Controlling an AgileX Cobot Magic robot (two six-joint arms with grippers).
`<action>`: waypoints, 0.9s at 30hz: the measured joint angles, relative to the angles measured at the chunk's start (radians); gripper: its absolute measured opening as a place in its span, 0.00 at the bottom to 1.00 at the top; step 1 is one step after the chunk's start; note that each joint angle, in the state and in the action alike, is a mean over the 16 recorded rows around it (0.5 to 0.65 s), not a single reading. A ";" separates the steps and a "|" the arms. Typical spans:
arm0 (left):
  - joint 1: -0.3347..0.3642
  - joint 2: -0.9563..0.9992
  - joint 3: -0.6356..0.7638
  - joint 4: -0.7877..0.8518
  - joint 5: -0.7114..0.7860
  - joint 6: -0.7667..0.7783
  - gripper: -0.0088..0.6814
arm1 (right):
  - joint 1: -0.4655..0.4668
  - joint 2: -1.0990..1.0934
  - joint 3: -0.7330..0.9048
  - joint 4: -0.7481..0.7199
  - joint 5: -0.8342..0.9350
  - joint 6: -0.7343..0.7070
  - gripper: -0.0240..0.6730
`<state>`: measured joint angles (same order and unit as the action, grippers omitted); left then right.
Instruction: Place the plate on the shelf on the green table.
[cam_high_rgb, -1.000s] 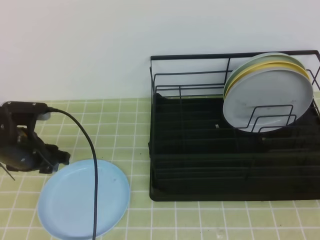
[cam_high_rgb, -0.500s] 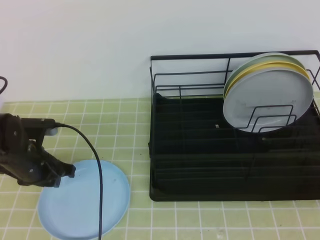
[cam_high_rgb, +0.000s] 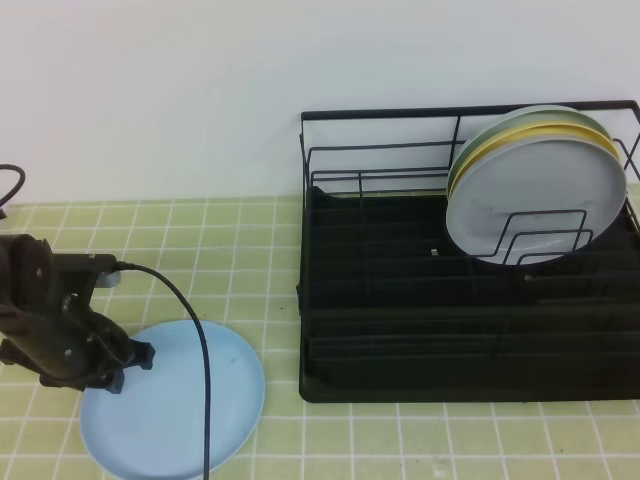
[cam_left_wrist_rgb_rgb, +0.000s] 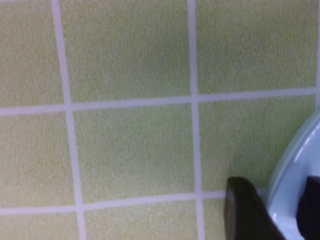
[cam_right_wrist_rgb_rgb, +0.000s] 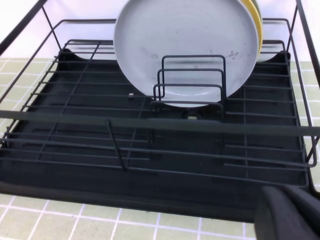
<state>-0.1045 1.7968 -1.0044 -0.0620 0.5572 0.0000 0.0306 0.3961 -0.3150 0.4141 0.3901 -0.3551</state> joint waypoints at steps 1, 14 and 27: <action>0.000 0.000 0.000 -0.001 0.000 0.000 0.28 | 0.000 0.000 0.000 0.000 0.000 0.000 0.05; 0.000 -0.003 -0.033 -0.004 0.039 0.000 0.07 | 0.000 -0.001 0.000 0.000 0.000 0.000 0.05; 0.000 -0.001 -0.164 -0.011 0.157 0.015 0.03 | 0.000 -0.001 0.000 0.000 0.000 0.000 0.05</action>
<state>-0.1045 1.7953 -1.1682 -0.0734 0.7140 0.0145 0.0306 0.3951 -0.3150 0.4144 0.3901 -0.3551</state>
